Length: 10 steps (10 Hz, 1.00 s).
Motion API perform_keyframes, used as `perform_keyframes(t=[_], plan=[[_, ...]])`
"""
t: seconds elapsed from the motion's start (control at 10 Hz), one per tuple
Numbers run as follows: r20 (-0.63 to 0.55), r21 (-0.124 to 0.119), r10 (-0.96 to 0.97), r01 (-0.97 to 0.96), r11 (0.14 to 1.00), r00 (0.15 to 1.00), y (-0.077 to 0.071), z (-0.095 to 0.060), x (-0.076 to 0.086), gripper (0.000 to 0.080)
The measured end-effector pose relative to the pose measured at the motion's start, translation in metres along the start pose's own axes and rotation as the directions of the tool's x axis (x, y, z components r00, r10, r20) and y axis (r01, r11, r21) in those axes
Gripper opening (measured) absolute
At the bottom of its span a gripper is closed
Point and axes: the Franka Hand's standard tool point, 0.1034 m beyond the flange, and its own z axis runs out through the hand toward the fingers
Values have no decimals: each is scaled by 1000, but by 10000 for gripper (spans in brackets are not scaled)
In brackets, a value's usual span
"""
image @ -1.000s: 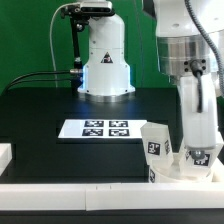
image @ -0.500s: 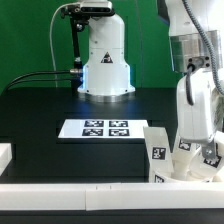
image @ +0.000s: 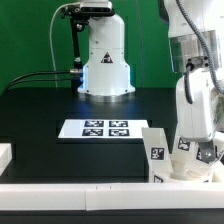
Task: Assemble stool
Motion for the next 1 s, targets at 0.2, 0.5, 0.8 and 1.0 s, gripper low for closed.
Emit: perform_keyframes(t=[0.2, 0.5, 0.8, 1.0], plan=[[4, -23, -80, 80, 997, 997, 2, -4, -3, 641], [35, -39, -295, 296, 954, 955, 2, -24, -11, 648], [50, -83, -533, 535, 841, 845, 7, -26, -14, 649], [61, -97, -691, 693, 714, 720, 9, -27, -12, 649]])
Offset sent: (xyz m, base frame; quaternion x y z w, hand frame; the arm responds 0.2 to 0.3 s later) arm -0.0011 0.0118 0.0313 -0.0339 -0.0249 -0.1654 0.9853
